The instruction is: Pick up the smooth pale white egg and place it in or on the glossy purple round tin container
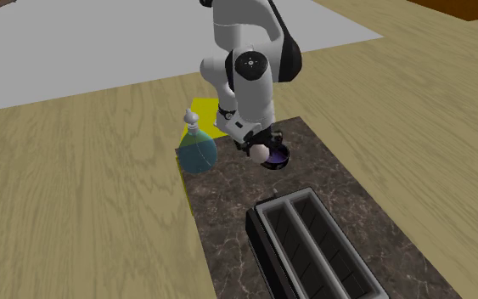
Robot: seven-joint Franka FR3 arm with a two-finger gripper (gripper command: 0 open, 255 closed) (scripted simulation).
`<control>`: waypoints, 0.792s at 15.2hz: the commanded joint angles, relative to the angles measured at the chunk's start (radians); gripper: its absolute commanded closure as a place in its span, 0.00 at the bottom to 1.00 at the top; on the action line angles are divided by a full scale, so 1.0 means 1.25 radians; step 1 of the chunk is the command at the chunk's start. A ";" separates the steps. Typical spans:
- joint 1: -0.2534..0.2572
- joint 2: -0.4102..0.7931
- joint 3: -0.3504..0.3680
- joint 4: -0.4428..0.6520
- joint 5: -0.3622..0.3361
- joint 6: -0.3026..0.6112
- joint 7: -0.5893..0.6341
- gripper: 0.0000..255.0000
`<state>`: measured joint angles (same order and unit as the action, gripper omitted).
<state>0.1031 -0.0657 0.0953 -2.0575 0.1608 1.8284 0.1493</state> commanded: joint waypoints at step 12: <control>0.076 -0.239 0.082 -0.262 0.078 0.045 0.109 1.00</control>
<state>0.1957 -0.3596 0.1953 -2.3721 0.2548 1.8754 0.2850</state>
